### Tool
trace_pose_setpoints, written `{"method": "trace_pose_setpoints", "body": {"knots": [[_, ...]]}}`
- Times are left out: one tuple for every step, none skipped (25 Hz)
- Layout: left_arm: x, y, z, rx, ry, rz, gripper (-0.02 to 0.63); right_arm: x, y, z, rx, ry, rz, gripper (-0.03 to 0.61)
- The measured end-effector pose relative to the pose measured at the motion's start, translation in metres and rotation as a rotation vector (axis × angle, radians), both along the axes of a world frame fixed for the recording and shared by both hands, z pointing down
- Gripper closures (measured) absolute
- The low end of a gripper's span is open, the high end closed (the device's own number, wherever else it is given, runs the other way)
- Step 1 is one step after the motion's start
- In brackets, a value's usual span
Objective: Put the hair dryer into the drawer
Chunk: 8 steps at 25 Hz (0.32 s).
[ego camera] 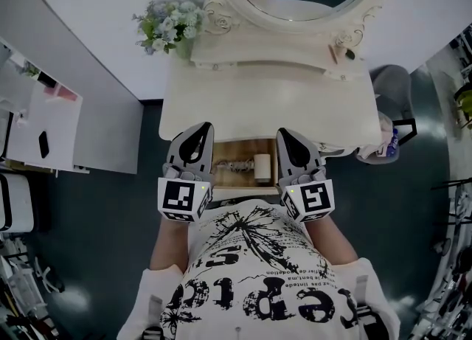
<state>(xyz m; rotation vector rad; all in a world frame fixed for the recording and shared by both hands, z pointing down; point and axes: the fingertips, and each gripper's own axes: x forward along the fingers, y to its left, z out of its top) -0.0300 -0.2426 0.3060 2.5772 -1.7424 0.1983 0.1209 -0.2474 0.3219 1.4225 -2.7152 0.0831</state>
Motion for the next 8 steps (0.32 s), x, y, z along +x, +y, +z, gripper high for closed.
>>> {"method": "trace_pose_setpoints", "body": {"knots": [[0.0007,-0.0005,0.0,0.0,-0.004,0.001,0.592,0.0006,-0.0005,-0.0012,0.003,-0.002,0.002,0.561],[0.0015,-0.0009,-0.0002,0.001,-0.006,0.003,0.592,0.001,-0.0011,-0.0019,0.004,-0.004,0.004,0.561],[0.0024,-0.0014,-0.0005,0.001,-0.005,0.005,0.592,0.0012,-0.0017,-0.0019,0.003,-0.004,0.005,0.561],[0.0031,-0.0019,-0.0007,0.002,-0.005,0.006,0.592,0.0014,-0.0021,-0.0016,0.002,-0.002,0.006,0.561],[0.0038,-0.0023,-0.0007,0.001,-0.006,0.007,0.592,0.0015,-0.0024,-0.0011,0.0,0.0,0.007,0.561],[0.0044,-0.0027,-0.0004,0.0,-0.008,0.007,0.592,0.0015,-0.0026,-0.0005,-0.002,0.002,0.007,0.561],[0.0049,-0.0029,0.0,-0.001,-0.011,0.008,0.592,0.0015,-0.0026,0.0002,-0.004,0.004,0.007,0.561],[0.0055,-0.0031,0.0004,-0.003,-0.014,0.008,0.592,0.0014,-0.0025,0.0009,-0.006,0.007,0.007,0.561]]}}
